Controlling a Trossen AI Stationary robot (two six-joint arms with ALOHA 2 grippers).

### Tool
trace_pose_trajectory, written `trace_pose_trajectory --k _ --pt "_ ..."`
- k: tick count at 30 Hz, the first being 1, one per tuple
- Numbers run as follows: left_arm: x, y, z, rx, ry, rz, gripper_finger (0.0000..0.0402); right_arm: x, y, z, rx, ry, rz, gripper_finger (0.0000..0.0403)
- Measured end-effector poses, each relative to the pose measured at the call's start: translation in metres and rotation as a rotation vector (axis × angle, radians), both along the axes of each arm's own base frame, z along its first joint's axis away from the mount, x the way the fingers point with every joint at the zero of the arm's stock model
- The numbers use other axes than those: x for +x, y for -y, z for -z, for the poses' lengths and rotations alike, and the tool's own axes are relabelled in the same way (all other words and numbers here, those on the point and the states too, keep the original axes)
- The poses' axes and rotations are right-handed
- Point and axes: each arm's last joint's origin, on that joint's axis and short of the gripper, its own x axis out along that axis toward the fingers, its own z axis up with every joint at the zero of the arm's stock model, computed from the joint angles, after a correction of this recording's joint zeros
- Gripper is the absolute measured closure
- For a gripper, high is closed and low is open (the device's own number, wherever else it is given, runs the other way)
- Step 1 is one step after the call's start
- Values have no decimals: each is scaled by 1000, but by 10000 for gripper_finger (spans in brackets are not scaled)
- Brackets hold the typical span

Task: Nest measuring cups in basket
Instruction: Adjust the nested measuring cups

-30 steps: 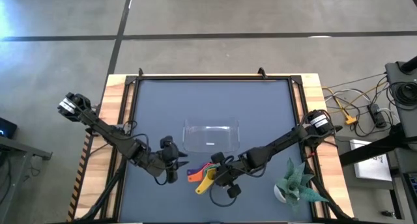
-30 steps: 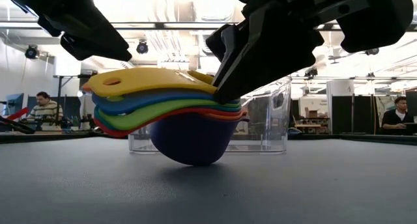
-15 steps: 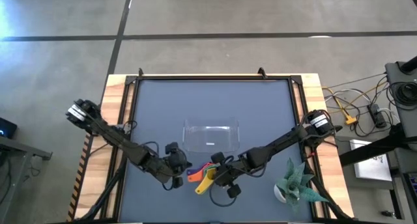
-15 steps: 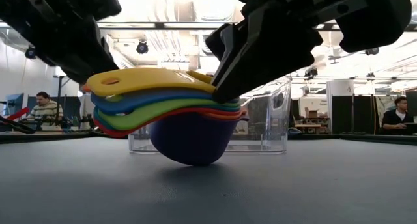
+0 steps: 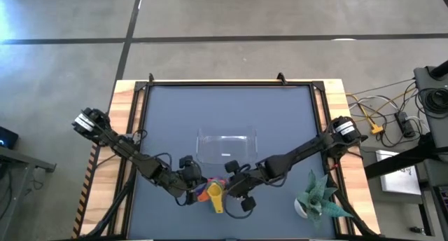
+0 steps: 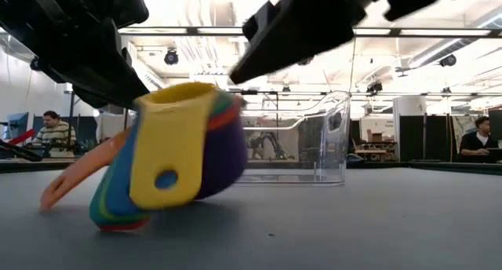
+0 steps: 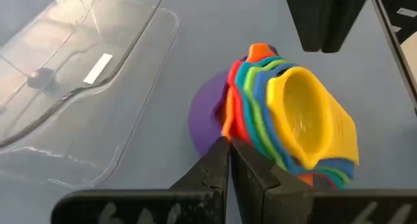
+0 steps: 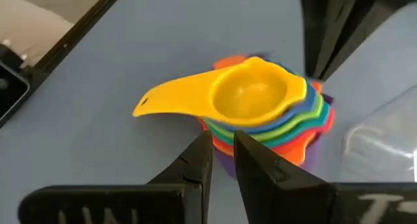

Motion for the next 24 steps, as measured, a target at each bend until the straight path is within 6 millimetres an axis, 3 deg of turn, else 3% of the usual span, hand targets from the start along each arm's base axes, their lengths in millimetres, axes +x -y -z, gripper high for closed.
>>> trace_pose_trajectory --k 7,14,24 --pt "0 0 0 -10 -4 -10 402 4 -3 -15 -33 5 -33 330" --pt "-2 -1 2 -13 -21 -23 402 3 -3 -15 -46 -14 -38 333" --pt "-2 -1 1 -12 -18 -21 402 15 21 -14 -43 16 85 356"
